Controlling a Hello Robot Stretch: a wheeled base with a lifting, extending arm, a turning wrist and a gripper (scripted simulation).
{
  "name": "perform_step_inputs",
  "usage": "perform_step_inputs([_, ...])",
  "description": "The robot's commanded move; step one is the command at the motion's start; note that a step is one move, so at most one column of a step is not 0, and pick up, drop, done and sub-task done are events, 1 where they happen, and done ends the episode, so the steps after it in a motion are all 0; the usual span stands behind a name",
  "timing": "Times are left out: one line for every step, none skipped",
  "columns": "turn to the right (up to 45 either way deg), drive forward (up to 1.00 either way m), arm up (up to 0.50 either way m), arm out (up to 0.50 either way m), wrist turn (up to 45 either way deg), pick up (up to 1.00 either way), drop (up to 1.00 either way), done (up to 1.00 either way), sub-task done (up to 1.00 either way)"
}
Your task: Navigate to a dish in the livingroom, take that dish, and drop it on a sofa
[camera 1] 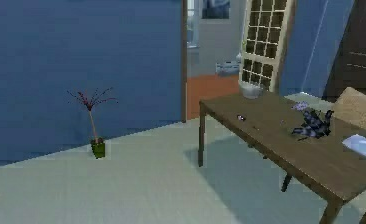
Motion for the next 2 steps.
perform_step_inputs([0.0,1.00,0.00,0.00,0.0,0.00,0.00,0.00,0.00])
perform_step_inputs([-45.0,0.00,0.00,0.00,0.0,0.00,0.00,0.00,0.00])
